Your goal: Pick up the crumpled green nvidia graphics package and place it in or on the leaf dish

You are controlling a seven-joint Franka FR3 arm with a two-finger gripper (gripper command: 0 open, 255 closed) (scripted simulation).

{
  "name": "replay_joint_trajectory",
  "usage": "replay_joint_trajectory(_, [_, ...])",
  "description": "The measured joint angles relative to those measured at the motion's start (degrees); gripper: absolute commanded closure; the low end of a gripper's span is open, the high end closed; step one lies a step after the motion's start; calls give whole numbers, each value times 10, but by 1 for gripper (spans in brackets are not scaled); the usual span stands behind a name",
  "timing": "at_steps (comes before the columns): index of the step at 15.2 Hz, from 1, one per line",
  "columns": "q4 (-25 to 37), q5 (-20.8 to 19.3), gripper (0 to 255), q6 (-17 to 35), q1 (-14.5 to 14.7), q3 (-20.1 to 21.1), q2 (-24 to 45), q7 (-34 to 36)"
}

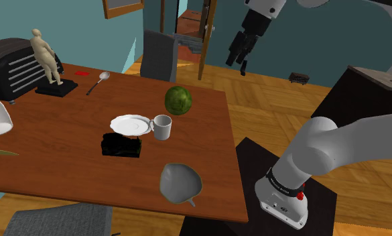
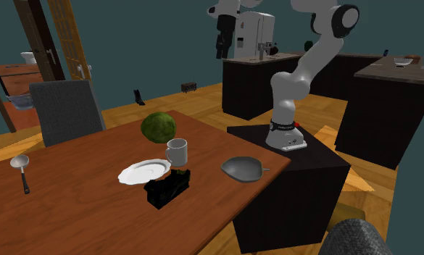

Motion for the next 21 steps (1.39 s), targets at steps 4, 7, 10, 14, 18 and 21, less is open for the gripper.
replay_joint_trajectory(4, [-14, 9, 0, 32, 6, 19, 15, 16])
replay_joint_trajectory(7, [-27, 21, 0, 77, 15, 48, 43, 40])
replay_joint_trajectory(10, [-40, 29, 0, 127, 21, 72, 76, 59])
replay_joint_trajectory(14, [-48, 39, 0, 199, 32, 114, 134, 95])
replay_joint_trajectory(18, [-40, 39, 0, 255, 39, 153, 191, 133])
replay_joint_trajectory(21, [-26, 29, 0, 300, 37, 175, 248, 155])
